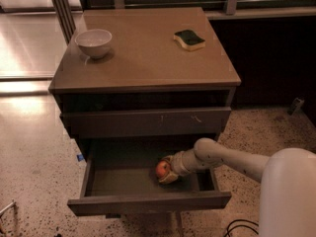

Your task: Place apple into middle drawer

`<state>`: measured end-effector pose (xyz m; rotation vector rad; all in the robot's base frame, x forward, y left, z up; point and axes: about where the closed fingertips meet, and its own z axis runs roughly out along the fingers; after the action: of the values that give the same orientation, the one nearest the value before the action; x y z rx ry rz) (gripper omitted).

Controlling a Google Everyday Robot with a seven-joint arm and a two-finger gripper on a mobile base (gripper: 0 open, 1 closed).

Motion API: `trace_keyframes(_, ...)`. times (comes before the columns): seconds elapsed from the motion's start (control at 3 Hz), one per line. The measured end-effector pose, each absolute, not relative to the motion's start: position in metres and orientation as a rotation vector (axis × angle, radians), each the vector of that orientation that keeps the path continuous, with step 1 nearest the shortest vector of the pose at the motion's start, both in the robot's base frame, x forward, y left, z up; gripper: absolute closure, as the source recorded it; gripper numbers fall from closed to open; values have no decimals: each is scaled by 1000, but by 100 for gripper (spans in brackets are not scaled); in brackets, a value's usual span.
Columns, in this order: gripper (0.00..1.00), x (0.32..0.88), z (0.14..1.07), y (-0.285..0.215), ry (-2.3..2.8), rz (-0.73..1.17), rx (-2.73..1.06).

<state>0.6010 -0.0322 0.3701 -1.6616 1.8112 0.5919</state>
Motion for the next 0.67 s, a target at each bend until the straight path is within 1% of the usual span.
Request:
trace_keyframes(0.33, 11, 601, 370, -32, 1811, 592, -1662)
trace_keyframes(0.67, 0, 601, 370, -32, 1811, 592, -1662)
